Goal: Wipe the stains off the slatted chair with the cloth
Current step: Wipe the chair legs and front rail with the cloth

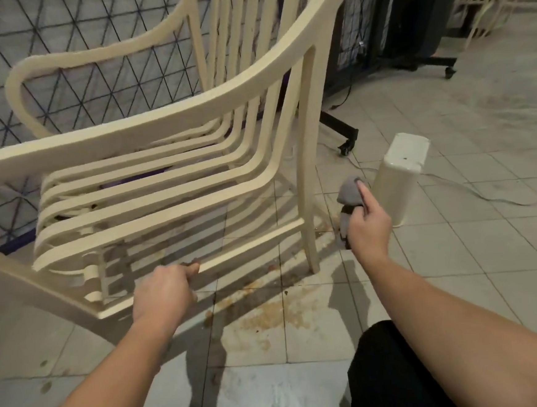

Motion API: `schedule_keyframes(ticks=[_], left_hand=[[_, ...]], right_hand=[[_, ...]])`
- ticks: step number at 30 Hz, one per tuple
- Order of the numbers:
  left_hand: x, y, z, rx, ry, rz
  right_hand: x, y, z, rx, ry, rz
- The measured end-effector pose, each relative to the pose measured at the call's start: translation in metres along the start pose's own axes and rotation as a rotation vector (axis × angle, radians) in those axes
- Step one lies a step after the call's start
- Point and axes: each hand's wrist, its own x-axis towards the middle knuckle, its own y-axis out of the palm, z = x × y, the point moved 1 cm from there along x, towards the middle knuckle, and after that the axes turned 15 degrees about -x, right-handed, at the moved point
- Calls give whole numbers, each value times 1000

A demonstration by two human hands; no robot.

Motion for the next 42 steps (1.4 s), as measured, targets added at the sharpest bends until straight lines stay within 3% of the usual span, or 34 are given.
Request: schedule_keyframes(ticks=[2,4,8,12,15,19,22,25,27,34,42], left_hand=[[5,1,-10,-48,17,13],[10,0,-30,-111,53,47],[20,14,-59,-107,122,123],[22,29,-49,69,145,75],[25,36,-42,54,173,37],[28,43,-40,68,164,-19],[27,44,-40,51,171,-45],[25,42,-39,21,190,-62],[25,42,-39,4,192,-66],[30,51,-32,18,219,-94],[28,54,-28,62,214,-76]], right_hand=[[11,5,-17,195,413,-53],[15,25,-36,279,721,68],[-3,84,-68,368,946,423],[-33,115,-42,519,929,442],[-41,131,-17,523,849,318],[-61,148,12,760,858,230],[-66,157,-13,739,966,253],[-56,161,-62,739,1179,135],[-47,163,-84,727,1222,133],[-41,173,-98,794,1249,50],[-43,160,-61,1222,1194,79]])
